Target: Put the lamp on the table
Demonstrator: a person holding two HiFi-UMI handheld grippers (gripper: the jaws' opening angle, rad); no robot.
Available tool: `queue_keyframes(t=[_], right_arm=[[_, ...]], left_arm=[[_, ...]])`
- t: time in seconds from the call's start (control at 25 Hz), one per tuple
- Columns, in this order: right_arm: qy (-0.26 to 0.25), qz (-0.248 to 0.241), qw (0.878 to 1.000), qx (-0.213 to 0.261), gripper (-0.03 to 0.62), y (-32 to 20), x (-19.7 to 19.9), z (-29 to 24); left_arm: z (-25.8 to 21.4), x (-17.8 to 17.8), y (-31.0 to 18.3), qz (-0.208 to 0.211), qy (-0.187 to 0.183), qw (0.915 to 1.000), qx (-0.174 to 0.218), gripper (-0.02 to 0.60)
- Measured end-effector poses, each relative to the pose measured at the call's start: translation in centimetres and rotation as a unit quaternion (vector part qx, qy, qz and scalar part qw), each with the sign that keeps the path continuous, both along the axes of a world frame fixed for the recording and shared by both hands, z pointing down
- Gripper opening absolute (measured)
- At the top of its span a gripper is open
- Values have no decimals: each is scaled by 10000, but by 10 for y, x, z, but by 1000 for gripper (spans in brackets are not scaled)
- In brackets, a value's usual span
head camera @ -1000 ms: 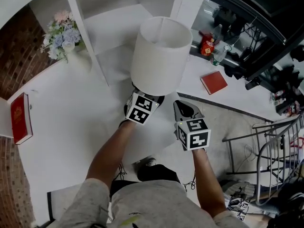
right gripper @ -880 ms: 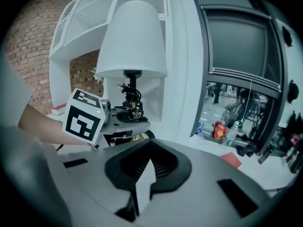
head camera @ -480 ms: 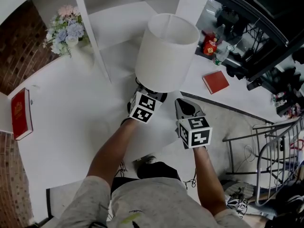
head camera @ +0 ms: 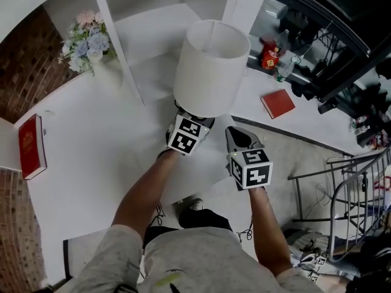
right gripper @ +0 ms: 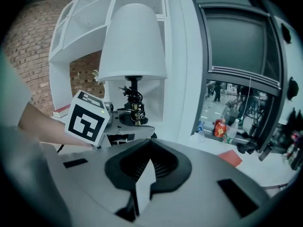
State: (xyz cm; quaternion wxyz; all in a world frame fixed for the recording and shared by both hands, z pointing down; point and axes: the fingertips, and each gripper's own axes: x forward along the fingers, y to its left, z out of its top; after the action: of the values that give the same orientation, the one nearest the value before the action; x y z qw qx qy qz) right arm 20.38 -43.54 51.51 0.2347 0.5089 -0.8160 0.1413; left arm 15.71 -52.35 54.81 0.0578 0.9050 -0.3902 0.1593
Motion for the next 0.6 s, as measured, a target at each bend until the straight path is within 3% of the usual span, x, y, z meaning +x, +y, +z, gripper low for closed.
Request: queue_keyframes(t=[0.2,0.6], right_arm=[[-32,28,10000,-22,3,5,1,-12],[-78,15,10000,-20,3,5,6,-31]], left_arm=[[2,-1,3,-33,-66,9997,-240,239],[1,-7,8,-228,-141,9985,-472,245]])
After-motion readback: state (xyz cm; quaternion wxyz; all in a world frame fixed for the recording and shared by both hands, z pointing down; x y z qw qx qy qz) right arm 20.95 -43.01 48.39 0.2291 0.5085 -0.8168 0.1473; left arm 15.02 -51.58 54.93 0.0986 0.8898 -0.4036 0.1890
